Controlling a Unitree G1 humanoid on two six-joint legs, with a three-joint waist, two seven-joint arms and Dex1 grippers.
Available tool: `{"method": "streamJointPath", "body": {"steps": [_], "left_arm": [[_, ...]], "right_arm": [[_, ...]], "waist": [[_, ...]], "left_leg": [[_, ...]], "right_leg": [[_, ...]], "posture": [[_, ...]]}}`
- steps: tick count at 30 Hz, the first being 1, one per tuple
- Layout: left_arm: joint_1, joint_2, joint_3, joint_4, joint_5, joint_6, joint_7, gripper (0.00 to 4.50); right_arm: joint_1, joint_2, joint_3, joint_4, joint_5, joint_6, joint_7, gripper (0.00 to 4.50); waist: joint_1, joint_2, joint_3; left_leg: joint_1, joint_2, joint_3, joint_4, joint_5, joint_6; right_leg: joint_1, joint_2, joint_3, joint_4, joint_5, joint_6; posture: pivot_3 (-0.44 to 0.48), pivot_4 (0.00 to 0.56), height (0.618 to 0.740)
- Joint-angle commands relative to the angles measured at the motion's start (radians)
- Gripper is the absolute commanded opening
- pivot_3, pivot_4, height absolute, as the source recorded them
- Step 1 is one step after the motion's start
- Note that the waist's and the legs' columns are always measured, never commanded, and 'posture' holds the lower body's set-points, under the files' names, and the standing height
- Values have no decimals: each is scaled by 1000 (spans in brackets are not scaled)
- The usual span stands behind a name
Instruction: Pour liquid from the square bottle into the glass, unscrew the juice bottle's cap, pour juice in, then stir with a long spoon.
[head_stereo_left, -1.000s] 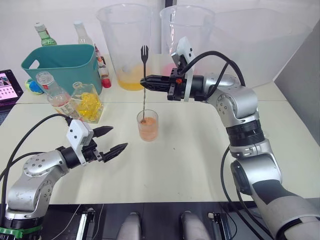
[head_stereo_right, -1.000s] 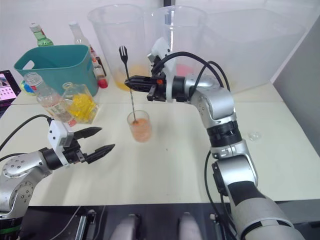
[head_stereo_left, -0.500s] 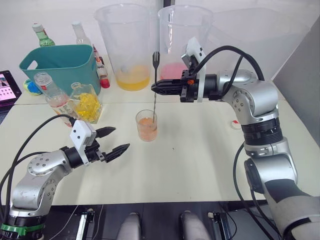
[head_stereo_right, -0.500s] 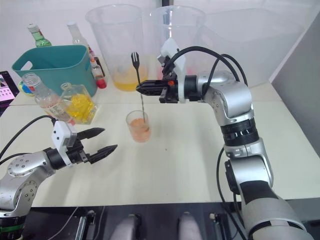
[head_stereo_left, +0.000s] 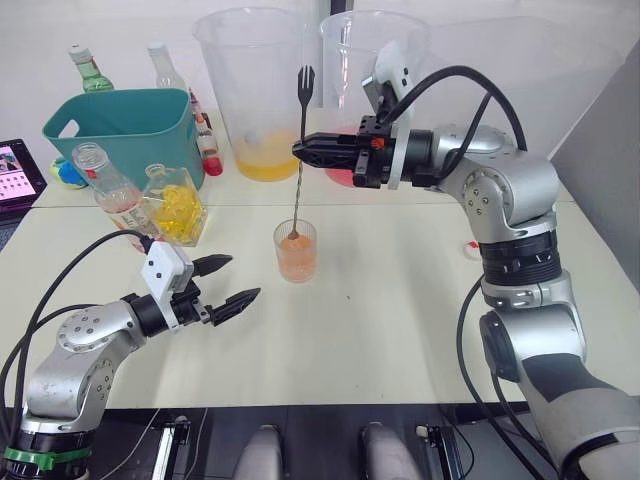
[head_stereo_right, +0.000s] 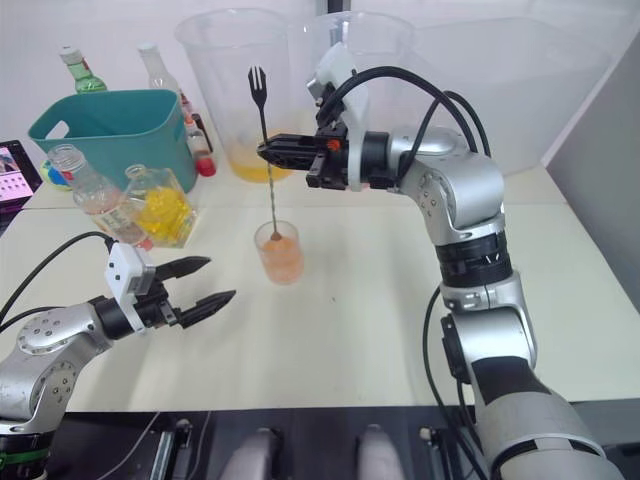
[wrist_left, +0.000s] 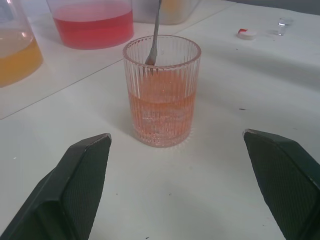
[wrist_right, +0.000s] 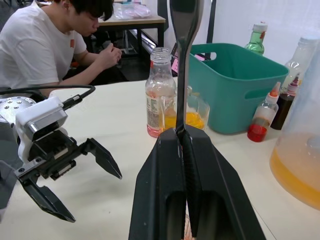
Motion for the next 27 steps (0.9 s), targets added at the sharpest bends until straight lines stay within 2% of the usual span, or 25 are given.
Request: {"method": "streamJointPath", "body": {"steps": [1,13,19,27], "left_arm": [[-21,0,1,-5,0,-18,-11,4470],[-58,-13,-21,26,-2,-19,-29,4470],[-59,-14,-15,27,-7,-18,-34,4470],[-58,-23,-22,37,1,-27,-34,4470]], "right_arm": [[-20,-26,-25,-56,19,4,-2,0],[-4,-79,-26,-106,21,32,-25,0],[-18,-77,-72,-122,77,91,-50,0],[-18,-140,-109,-143,139,176,-48,0]], "waist": [[1,0,0],[0,0,0],[1,0,0],[1,0,0]], "left_leg": [[0,0,0,0,0,0],[0,0,0,0,0,0],[0,0,0,0,0,0],[0,0,0,0,0,0]], "right_leg": [[0,0,0,0,0,0],[0,0,0,0,0,0],[0,0,0,0,0,0],[0,0,0,0,0,0]], "posture": [[0,150,740],[0,150,740],[0,150,740],[0,150,740]]}}
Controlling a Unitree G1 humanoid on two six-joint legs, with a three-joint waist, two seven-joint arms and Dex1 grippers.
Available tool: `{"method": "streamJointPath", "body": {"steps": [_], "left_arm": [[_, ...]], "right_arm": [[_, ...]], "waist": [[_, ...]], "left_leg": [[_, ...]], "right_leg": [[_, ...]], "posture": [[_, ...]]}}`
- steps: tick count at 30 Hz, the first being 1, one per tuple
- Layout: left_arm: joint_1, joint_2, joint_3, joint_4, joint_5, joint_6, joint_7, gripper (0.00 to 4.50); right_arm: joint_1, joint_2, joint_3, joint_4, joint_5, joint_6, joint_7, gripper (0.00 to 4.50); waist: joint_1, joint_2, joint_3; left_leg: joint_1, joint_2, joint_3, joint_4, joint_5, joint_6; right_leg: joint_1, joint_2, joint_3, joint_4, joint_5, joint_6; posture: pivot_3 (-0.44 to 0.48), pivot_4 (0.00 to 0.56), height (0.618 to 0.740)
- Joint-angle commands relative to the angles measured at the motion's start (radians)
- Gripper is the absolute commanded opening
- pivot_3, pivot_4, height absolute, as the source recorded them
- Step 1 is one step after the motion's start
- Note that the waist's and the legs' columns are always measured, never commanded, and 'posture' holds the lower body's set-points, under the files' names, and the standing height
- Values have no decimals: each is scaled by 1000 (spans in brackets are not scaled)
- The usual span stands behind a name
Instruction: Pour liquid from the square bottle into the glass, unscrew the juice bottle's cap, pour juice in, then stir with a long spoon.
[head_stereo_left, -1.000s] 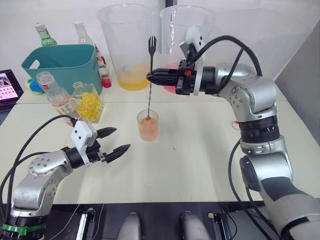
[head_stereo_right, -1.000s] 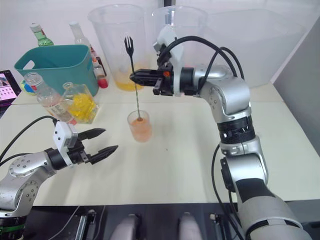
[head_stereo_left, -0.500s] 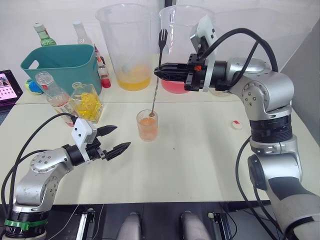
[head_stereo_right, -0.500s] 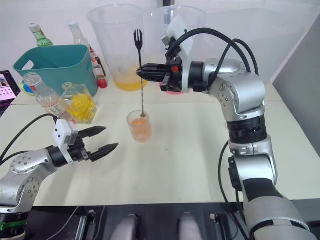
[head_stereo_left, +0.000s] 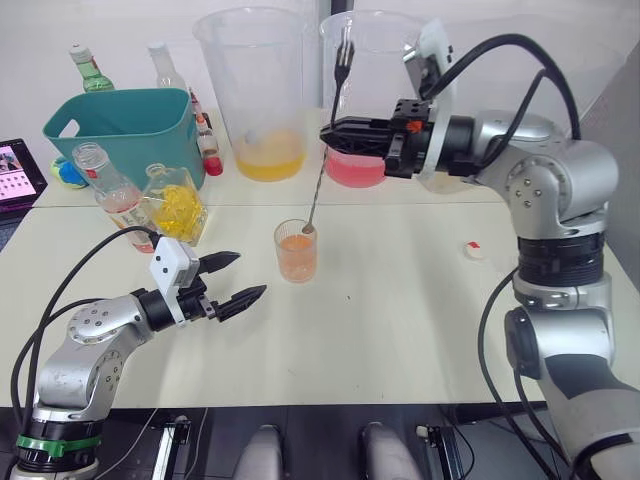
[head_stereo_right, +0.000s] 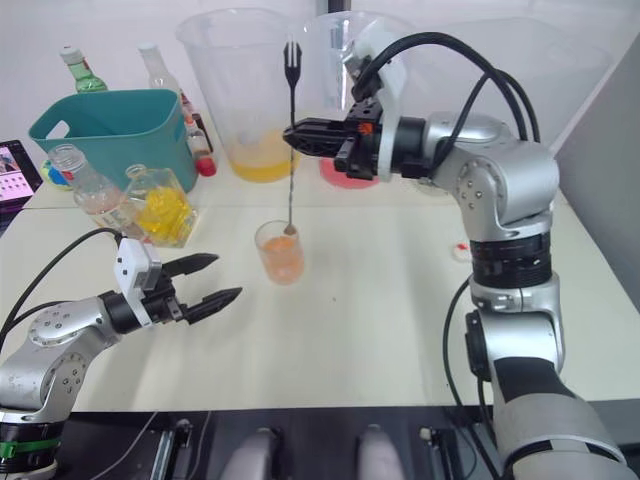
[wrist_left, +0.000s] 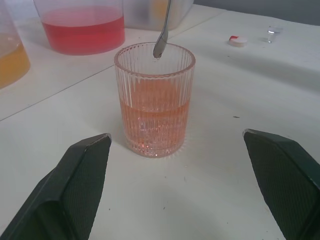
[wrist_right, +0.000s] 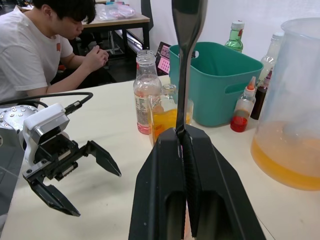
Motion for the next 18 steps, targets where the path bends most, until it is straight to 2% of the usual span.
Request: {"method": "streamJointPath", "body": {"steps": [1,8,18], "left_arm": [[-7,-4,7,-8,3,-24,-5,4470],[-20,-12,-5,3,8,-28,-7,4470],[-23,-5,7,-6,-3,-19,-19,4470]], "right_arm": [[-26,-25,-51,-54,54,43,-5,0],[-31,-30,-98,-106,171,157,-19,0],[-50,-84,-168,-60,209,162,-54,0]], "waist": [[0,0,0],[0,0,0],[3,0,0]], "left_leg": [[0,0,0,0,0,0],[0,0,0,0,0,0],[0,0,0,0,0,0]], "right_leg": [[0,0,0,0,0,0],[0,0,0,0,0,0],[0,0,0,0,0,0]], "posture": [[0,150,740],[0,150,740],[0,150,740]]}}
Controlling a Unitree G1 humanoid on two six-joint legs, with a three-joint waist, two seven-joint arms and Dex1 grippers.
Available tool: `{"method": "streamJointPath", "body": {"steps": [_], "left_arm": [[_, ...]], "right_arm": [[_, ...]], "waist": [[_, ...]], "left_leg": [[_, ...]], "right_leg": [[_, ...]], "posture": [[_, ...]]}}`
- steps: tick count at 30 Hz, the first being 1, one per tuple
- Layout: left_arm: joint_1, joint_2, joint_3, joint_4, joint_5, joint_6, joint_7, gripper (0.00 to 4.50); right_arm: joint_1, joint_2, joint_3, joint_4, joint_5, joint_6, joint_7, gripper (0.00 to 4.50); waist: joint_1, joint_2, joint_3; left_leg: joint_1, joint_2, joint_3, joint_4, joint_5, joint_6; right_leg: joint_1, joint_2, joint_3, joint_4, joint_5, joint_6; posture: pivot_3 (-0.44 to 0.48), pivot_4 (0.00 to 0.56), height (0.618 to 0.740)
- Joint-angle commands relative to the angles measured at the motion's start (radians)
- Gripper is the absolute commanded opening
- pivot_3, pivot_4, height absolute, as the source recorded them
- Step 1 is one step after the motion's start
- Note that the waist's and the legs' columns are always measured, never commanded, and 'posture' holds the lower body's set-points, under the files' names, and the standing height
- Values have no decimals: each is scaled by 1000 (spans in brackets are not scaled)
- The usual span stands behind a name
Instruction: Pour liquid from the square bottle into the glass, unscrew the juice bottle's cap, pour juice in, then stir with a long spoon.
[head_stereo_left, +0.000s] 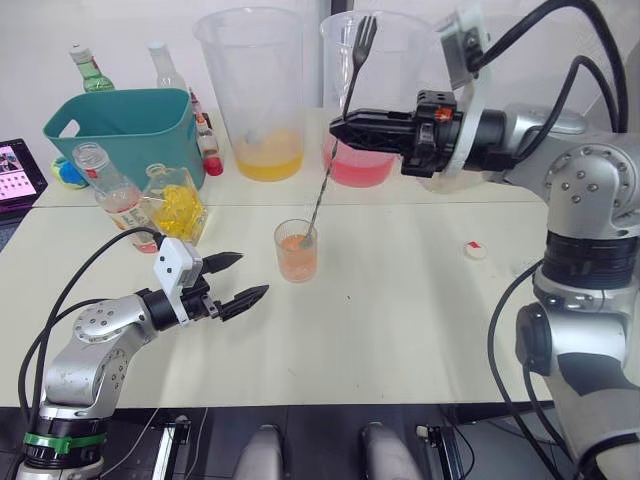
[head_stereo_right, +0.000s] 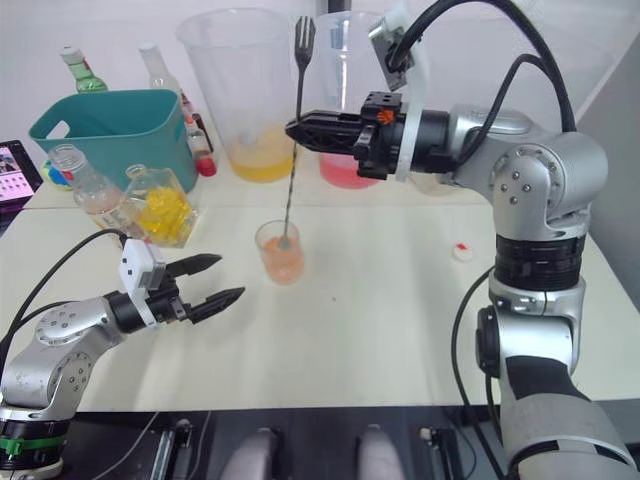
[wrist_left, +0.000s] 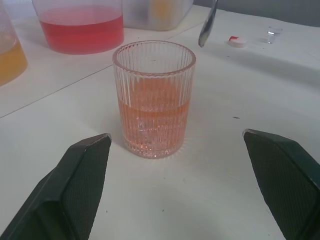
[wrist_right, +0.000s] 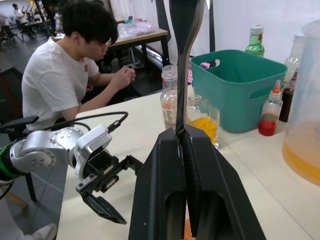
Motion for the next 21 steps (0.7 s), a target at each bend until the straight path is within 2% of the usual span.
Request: {"method": "streamJointPath", "body": {"steps": [1,8,14,17,21], "left_arm": [[-14,14,25,-28,-21,-6,-13,4470],[-60,32,48,-41,-75,27,-33,4470],[-126,63,69,-101,-182,81,-80,4470],[-138,84,63,-122,-210,112,-96,4470],[-144,93,56,-135,-203,109,-99,4470]], "right_arm": [[-39,-54,-60,4,11,-25,-2,0],[-48,-151,-75,34,-20,-27,-31,0],[-76,-310,-25,100,-49,108,-19,0],[-92,-403,82,99,-105,208,-27,0],[-96,-489,211,117,-96,270,105,0]], "waist": [[0,0,0],[-2,0,0],[3,0,0],[-2,0,0],[-5,0,0]], "left_leg": [[0,0,0,0,0,0],[0,0,0,0,0,0],[-1,0,0,0,0,0],[-1,0,0,0,0,0],[-1,0,0,-1,0,1]], "right_leg": [[0,0,0,0,0,0],[0,0,0,0,0,0],[0,-1,0,-3,0,0],[0,0,0,-4,0,0],[0,0,0,-4,0,0]], "posture": [[0,150,740],[0,150,740],[0,150,740],[0,150,740],[0,150,740]]}}
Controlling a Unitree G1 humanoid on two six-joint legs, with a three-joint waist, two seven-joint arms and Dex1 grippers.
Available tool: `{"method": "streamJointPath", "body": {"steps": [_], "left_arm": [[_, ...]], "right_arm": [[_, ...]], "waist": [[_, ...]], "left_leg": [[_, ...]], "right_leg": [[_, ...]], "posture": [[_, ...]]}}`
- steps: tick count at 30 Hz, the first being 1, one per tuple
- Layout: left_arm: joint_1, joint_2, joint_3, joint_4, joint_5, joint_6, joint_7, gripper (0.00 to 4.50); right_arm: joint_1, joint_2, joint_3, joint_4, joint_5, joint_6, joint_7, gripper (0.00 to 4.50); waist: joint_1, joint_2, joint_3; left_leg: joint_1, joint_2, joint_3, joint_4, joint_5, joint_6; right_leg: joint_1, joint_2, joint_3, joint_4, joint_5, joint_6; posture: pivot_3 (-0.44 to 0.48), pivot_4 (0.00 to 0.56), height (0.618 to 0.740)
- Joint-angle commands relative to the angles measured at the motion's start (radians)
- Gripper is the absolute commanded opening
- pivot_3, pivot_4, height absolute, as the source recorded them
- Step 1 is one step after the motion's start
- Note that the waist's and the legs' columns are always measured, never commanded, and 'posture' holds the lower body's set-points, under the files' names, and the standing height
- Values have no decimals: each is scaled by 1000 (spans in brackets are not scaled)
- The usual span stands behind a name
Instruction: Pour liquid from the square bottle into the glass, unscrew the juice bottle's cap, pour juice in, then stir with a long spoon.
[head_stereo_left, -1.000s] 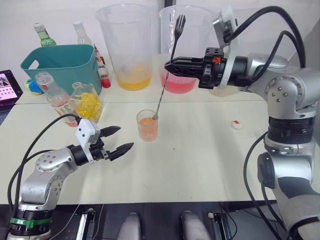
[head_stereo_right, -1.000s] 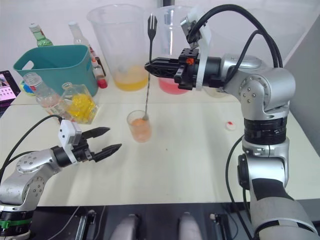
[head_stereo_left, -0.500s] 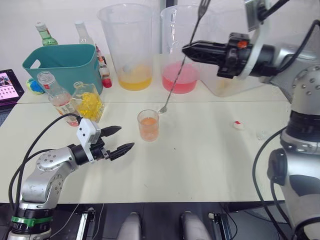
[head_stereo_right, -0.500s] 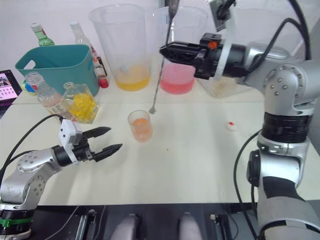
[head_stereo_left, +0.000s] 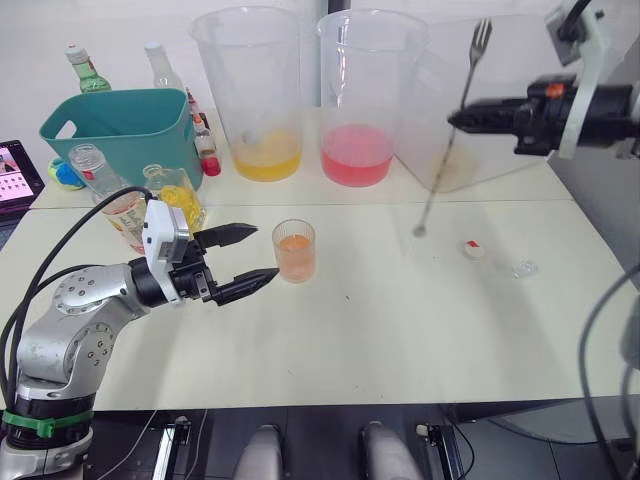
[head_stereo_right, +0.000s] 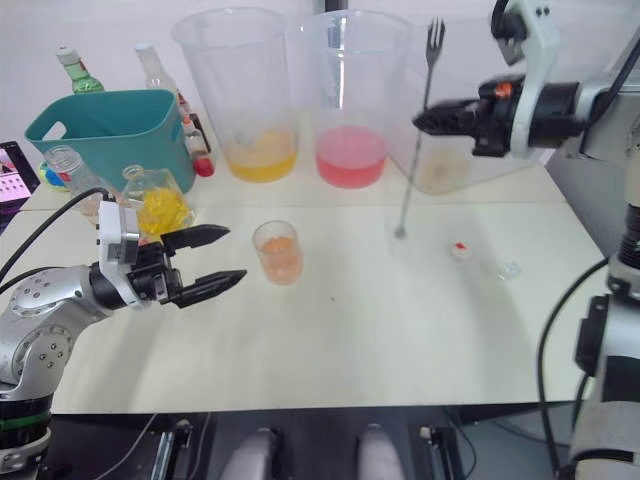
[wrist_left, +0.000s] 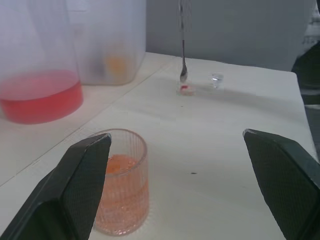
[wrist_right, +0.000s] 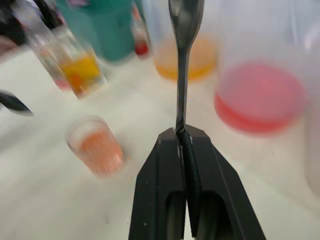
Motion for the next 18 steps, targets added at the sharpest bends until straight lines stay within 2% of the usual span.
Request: {"method": "streamJointPath", "body": {"steps": [1,5,9,18], "left_arm": [[-17,11,14,-36,-14,-6,-4,4470],[8,10,21,-73,0,-36,-9,4470],[28,6,23,-91,17,-62,-2,4470],[97,10,33,-138,32,-87,27,4470]], "right_arm": [[-21,-27,47,-7,1,41,65,0],[7,1,93,94,-14,178,37,0],[49,36,135,151,-77,163,-14,0],[144,132,182,279,-125,156,-27,0]], "waist": [[-3,0,0],[0,0,0],[4,0,0],[3,0,0]], "left_leg": [[0,0,0,0,0,0],[0,0,1,0,0,0],[0,0,1,1,0,0],[0,0,1,1,0,0]], "right_leg": [[0,0,0,-1,0,0],[0,0,0,0,0,0],[1,0,0,-1,0,0],[1,0,1,-1,0,0]], "posture": [[0,150,740],[0,150,740],[0,150,740],[0,150,740]]}}
